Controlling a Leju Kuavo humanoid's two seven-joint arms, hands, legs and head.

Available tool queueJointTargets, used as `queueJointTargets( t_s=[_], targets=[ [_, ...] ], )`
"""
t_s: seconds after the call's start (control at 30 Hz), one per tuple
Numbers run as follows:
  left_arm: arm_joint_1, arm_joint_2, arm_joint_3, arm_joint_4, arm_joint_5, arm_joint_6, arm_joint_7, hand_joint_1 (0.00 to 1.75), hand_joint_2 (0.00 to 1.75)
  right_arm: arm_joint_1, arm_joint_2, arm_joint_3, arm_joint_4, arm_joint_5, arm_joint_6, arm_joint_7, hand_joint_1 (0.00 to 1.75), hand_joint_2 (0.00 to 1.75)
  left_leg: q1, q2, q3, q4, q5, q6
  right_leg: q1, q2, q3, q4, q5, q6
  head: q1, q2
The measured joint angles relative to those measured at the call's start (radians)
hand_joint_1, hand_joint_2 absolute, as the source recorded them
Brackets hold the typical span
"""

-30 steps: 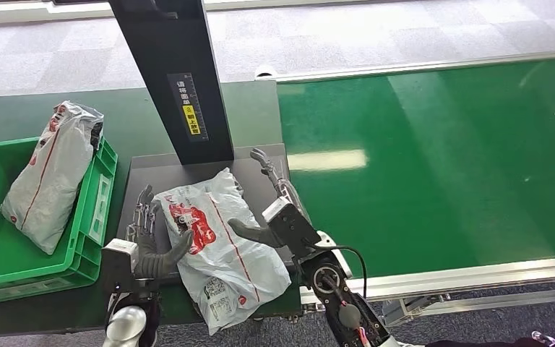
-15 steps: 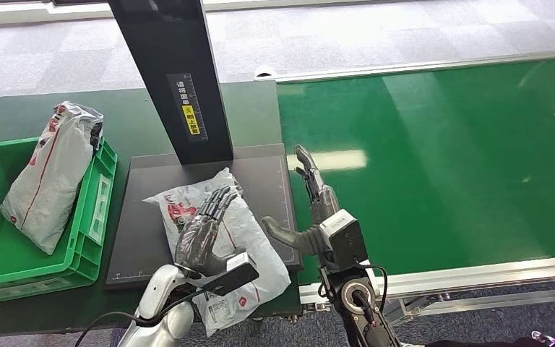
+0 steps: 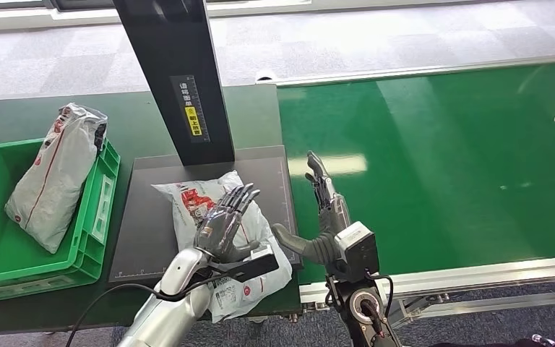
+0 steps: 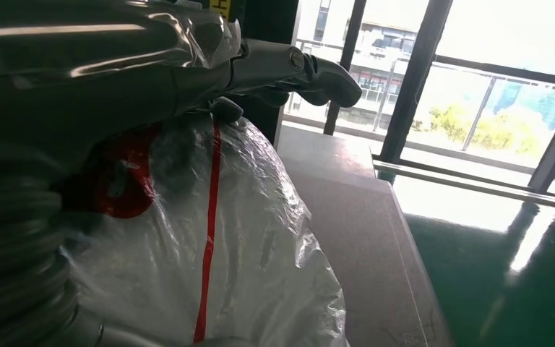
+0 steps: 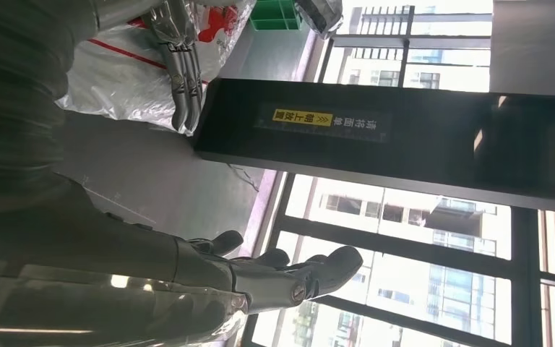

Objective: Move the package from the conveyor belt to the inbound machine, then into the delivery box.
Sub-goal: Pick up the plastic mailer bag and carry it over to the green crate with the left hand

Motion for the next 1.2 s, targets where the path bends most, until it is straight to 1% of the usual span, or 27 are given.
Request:
queueJointTargets(
  t_s=[0.27, 0.37, 0.4, 0.5, 0.53, 0.7, 0.87, 1.2],
  targets=[
    [-0.009, -0.004, 0.0, 0.019, -0.001, 0.0, 0.001, 0.0, 1.75, 0.002, -0.001, -0.002, 0.0, 0.0, 0.0, 0.0, 0.0, 1.75, 0.0, 0.0, 0.005, 0.0, 0.0, 0.0, 0.0, 0.0, 0.005, 0.0, 0.0, 0.0, 0.0, 0.0],
    [-0.022, -0.006, 0.0, 0.034, -0.011, -0.027, 0.014, 0.0, 1.75, 0.002, -0.001, -0.002, 0.0, 0.0, 0.003, -0.002, 0.0, 1.75, 0.0, -0.001, 0.005, 0.0, 0.0, 0.0, 0.0, -0.001, 0.006, 0.0, 0.0, 0.0, 0.0, 0.0],
    [-0.033, -0.007, -0.001, 0.047, -0.021, -0.042, 0.024, 0.38, 1.75, 0.002, -0.001, -0.002, 0.0, 0.0, 0.004, -0.004, 0.0, 1.75, 0.0, -0.002, 0.006, 0.0, 0.0, 0.0, 0.0, -0.002, 0.007, 0.0, 0.0, 0.0, 0.0, 0.0],
    [-0.076, -0.01, -0.005, 0.107, -0.052, -0.073, 0.04, 1.69, 1.75, 0.002, -0.001, -0.003, 0.0, 0.0, 0.012, -0.009, 0.0, 1.75, 0.0, -0.002, 0.01, 0.0, -0.001, 0.0, 0.0, -0.003, 0.012, 0.0, -0.001, 0.0, 0.0, 0.0],
    [-0.088, -0.012, -0.006, 0.129, -0.057, -0.077, 0.038, 1.75, 1.75, 0.002, -0.001, -0.003, 0.0, 0.0, 0.014, -0.012, 0.0, 1.75, 0.0, -0.002, 0.011, -0.001, -0.002, 0.001, 0.0, -0.003, 0.013, 0.0, -0.002, 0.0, 0.0, 0.0],
    [-0.116, -0.013, -0.006, 0.19, -0.068, -0.083, 0.029, 1.75, 1.75, 0.003, -0.006, -0.003, -0.001, -0.005, 0.015, -0.027, 0.0, 1.75, 0.0, -0.002, 0.018, -0.001, -0.006, 0.001, 0.0, -0.002, 0.019, 0.0, -0.004, 0.0, 0.0, 0.0],
    [-0.14, -0.005, -0.013, 0.21, -0.107, -0.115, 0.062, 1.75, 1.75, 0.003, -0.009, -0.003, -0.008, -0.018, 0.006, -0.037, 0.0, 1.75, 0.0, -0.001, 0.019, -0.001, -0.004, -0.001, 0.0, -0.002, 0.02, 0.0, -0.004, 0.0, 0.0, 0.0],
    [-0.164, 0.011, -0.022, 0.231, -0.135, -0.105, 0.077, 1.75, 1.75, 0.012, -0.024, -0.004, -0.021, -0.024, 0.0, -0.039, 0.0, 1.75, 0.0, 0.0, 0.019, -0.001, -0.005, -0.001, 0.001, -0.001, 0.019, 0.0, -0.004, -0.001, 0.0, 0.0]
  ],
)
